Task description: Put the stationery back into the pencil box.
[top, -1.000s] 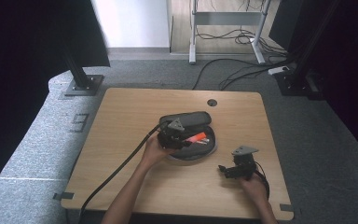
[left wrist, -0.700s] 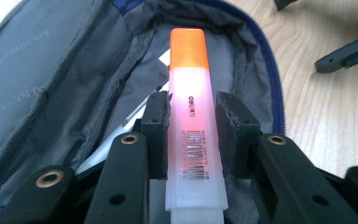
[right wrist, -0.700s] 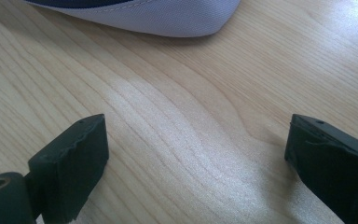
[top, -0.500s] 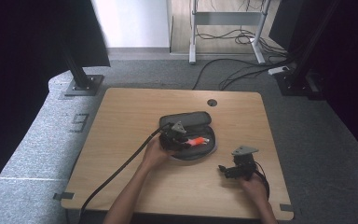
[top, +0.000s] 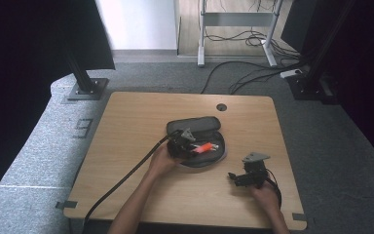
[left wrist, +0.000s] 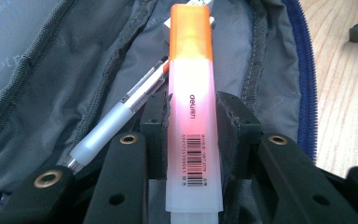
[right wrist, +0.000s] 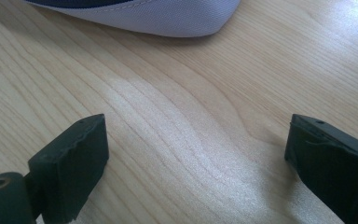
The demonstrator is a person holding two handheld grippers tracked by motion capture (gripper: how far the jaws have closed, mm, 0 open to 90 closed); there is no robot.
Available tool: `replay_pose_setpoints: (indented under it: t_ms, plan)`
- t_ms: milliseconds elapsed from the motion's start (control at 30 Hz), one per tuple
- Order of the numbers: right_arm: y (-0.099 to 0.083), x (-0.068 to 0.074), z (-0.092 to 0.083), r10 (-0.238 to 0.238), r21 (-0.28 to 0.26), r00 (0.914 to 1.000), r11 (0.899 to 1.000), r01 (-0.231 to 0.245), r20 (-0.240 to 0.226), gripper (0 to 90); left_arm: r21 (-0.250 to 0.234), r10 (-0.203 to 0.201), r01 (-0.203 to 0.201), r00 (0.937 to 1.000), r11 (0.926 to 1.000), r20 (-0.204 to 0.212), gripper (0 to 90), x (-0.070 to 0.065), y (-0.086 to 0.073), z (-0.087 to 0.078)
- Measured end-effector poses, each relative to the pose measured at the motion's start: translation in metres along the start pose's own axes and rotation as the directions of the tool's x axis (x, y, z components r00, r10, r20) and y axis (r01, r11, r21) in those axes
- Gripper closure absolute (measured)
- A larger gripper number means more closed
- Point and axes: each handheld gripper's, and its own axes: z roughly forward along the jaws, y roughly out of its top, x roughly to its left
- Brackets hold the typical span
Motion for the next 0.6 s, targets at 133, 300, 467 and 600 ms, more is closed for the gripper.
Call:
replay_pose_setpoints:
  t_ms: [133, 300, 467, 600]
  plan:
    - [0.0, 0.0, 0.0, 0.001, 0.0, 1.0, 1.0, -0.001, 0.0, 5.9, -0.017, -0.003, 0.003, 0.9999, 0.9999, -0.016, 62.2, -0.001, 0.001, -0.002]
    - [0.0, 0.0, 0.0, 0.0, 0.0, 1.0, 1.0, 0.0, 0.0, 5.9, -0.051, -0.018, 0.016, 0.9996, 0.9986, -0.023, 52.8, -0.001, 0.003, -0.008]
    - [0.0, 0.0, 0.0, 0.0, 0.0, 1.0, 1.0, 0.0, 0.0, 5.9, -0.087, -0.059, 0.058, 0.9983, 0.9945, -0.006, 37.1, 0.0, 0.004, -0.014]
    - [0.0, 0.0, 0.0, -0.001, 0.0, 1.0, 1.0, 0.001, 0.0, 5.9, -0.105, -0.075, 0.077, 0.997, 0.9915, 0.018, 27.3, 0.001, 0.004, -0.02]
